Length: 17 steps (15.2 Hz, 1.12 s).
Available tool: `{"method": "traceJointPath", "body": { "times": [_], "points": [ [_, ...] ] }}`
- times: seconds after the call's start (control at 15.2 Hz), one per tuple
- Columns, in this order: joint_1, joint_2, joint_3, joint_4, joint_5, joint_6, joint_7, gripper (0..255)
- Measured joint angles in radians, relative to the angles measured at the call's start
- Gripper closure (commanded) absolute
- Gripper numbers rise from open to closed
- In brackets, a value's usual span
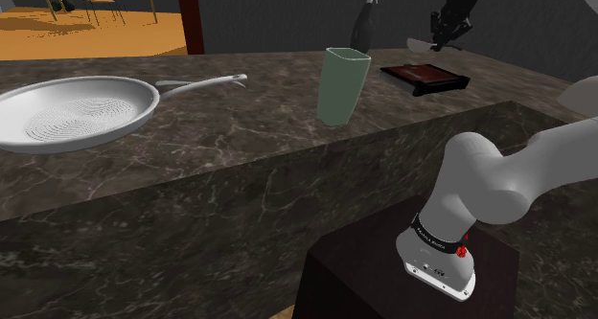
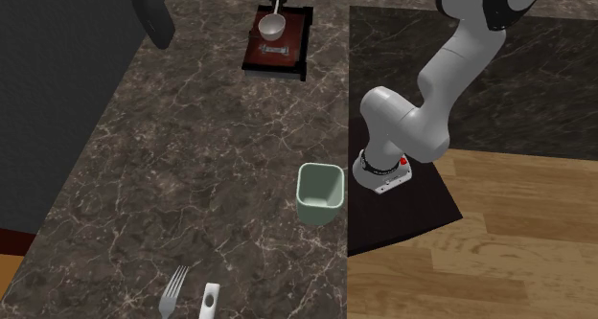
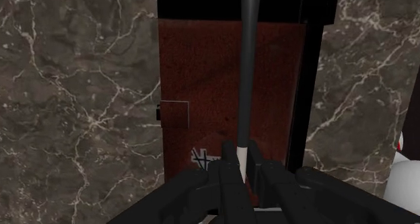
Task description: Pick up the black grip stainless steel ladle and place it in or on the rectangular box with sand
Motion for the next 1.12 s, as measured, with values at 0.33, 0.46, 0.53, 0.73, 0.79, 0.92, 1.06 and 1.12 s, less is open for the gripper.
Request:
{"method": "traceJointPath", "body": {
  "times": [0.33, 0.46, 0.53, 0.73, 0.79, 0.92, 1.06, 1.12],
  "points": [
    [-0.015, -0.034, -0.012, -0.08, -0.019, 0.047, 0.014, 255],
    [-0.024, -0.052, -0.02, -0.119, -0.03, 0.069, 0.02, 255],
    [-0.028, -0.061, -0.027, -0.137, -0.037, 0.081, 0.02, 255],
    [-0.032, -0.068, -0.03, -0.156, -0.042, 0.093, 0.024, 255],
    [-0.032, -0.069, -0.031, -0.159, -0.042, 0.094, 0.024, 255],
    [-0.032, -0.07, -0.032, -0.16, -0.043, 0.096, 0.025, 255],
    [-0.032, -0.07, -0.032, -0.161, -0.043, 0.096, 0.025, 0],
    [-0.032, -0.07, -0.032, -0.161, -0.043, 0.096, 0.025, 0]
  ]
}}
